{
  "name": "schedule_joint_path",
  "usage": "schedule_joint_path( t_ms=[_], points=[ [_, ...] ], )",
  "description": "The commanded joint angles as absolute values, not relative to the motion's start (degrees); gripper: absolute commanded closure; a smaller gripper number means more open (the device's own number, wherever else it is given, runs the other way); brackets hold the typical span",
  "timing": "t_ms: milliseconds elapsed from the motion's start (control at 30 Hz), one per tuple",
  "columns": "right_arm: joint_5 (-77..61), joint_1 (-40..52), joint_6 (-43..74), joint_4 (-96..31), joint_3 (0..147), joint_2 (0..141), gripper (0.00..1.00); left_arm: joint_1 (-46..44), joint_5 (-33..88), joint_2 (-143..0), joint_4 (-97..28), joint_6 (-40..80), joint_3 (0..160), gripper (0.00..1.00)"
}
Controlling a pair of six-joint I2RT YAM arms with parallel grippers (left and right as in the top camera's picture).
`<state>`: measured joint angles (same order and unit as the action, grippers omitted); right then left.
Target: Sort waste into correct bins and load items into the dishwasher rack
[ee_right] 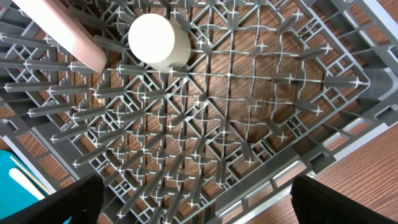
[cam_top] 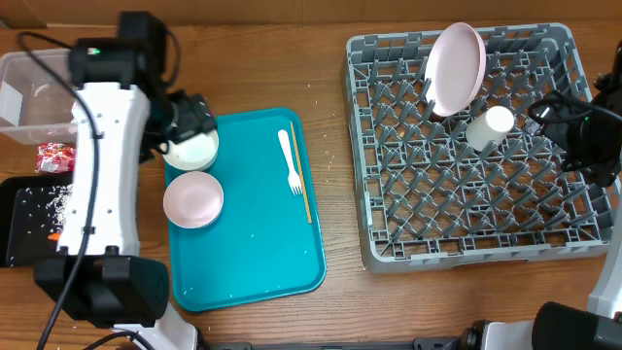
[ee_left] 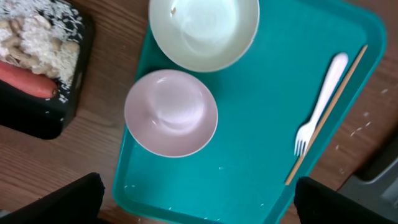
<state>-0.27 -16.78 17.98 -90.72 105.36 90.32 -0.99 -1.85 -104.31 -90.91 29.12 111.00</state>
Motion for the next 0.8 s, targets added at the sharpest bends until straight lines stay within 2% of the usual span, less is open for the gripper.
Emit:
schedule_joint_path(
  t_ms=[0,367,567,767],
  points=[
    [-0.75,-16.69,18.04,-90.45,105.34,89.86,0.00,-4.03,-3.38,-104.29,-91.26,28.34,107.33,0.00],
    [-0.75,-16.69,18.04,-90.45,105.32,89.86,0.00,-4.99,-3.31,-104.29,-89.56,33.19,100.12,0.00],
    [-0.75,-16.69,18.04,-90.45,105.32,89.86,0.00,-4.58,-4.23,-104.29,-90.04,32.73,99.46,0.00],
    [-0.75,-16.69,18.04,-90.48,105.32,89.86,0.00,-7.22,-3.18,-104.29,-89.08,31.05,91.70,0.00]
  ],
)
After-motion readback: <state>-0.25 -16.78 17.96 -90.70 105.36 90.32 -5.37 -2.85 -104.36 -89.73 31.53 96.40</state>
